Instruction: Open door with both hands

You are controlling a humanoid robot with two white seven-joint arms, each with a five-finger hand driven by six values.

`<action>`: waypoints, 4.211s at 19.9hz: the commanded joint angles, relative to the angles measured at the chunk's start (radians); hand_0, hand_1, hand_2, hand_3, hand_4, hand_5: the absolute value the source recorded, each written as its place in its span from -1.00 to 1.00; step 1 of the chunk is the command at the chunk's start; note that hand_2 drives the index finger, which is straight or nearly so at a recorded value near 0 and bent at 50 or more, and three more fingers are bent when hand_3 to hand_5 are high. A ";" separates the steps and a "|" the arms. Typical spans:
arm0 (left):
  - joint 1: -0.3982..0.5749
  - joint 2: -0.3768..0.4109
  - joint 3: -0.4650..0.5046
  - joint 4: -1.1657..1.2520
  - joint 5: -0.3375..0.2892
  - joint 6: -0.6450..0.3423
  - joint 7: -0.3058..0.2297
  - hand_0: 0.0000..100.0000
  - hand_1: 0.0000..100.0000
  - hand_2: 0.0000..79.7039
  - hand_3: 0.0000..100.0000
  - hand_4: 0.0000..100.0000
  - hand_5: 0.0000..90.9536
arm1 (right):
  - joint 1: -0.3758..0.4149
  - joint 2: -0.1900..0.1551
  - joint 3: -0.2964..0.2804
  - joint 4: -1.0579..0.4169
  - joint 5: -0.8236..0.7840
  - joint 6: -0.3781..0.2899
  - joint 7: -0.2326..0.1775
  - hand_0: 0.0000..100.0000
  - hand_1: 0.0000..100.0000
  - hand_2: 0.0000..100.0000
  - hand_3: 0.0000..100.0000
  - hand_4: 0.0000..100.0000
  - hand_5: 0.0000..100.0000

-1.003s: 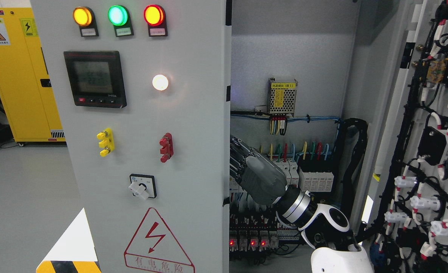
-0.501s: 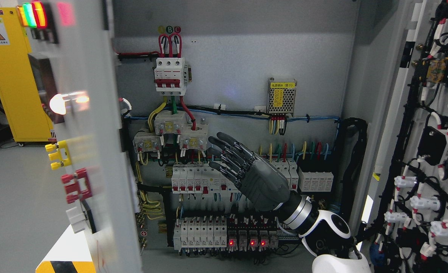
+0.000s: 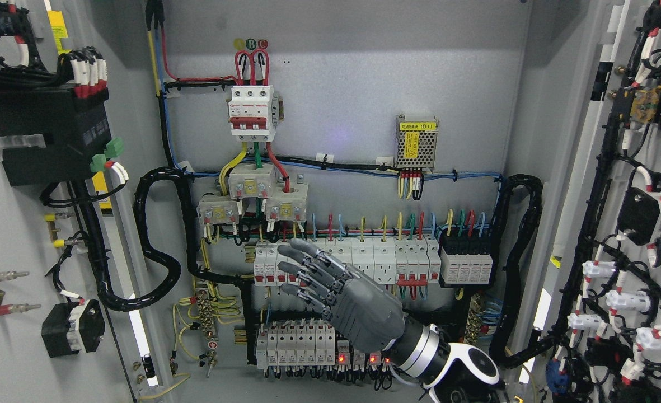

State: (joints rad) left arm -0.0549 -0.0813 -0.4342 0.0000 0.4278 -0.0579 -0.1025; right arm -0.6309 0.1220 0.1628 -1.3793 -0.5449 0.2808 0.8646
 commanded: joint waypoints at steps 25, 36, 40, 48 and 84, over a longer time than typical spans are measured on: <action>0.000 -0.002 0.000 -0.018 0.000 0.000 0.000 -0.76 0.11 -1.00 -1.00 -1.00 -1.00 | 0.046 0.031 0.610 -0.098 0.063 -0.014 -0.139 -1.00 0.00 -0.92 -1.00 -1.00 -1.00; 0.000 -0.002 0.000 -0.018 0.000 0.000 0.000 -0.76 0.11 -1.00 -1.00 -1.00 -1.00 | -0.041 0.033 0.701 -0.090 -0.053 -0.011 -0.263 -1.00 0.00 -0.92 -1.00 -1.00 -1.00; 0.000 0.000 0.000 -0.018 -0.001 0.000 0.000 -0.76 0.11 -1.00 -1.00 -1.00 -1.00 | -0.050 0.033 0.713 -0.096 -0.055 -0.011 -0.263 -1.00 0.00 -0.92 -1.00 -1.00 -1.00; 0.000 0.002 0.000 -0.018 0.000 0.001 0.000 -0.76 0.11 -1.00 -1.00 -1.00 -1.00 | -0.096 0.034 0.788 -0.089 -0.178 -0.009 -0.350 -1.00 0.00 -0.92 -1.00 -1.00 -1.00; 0.167 0.205 0.032 -0.894 0.003 -0.048 -0.049 -0.76 0.11 -1.00 -1.00 -1.00 -1.00 | 0.450 -0.229 0.328 -0.409 0.106 -0.195 -0.426 -1.00 0.00 -0.92 -1.00 -1.00 -1.00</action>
State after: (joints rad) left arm 0.0656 -0.0071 -0.4176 -0.3857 0.4316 -0.1026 -0.1190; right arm -0.3466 -0.0080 0.6799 -1.6216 -0.5154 0.1103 0.4413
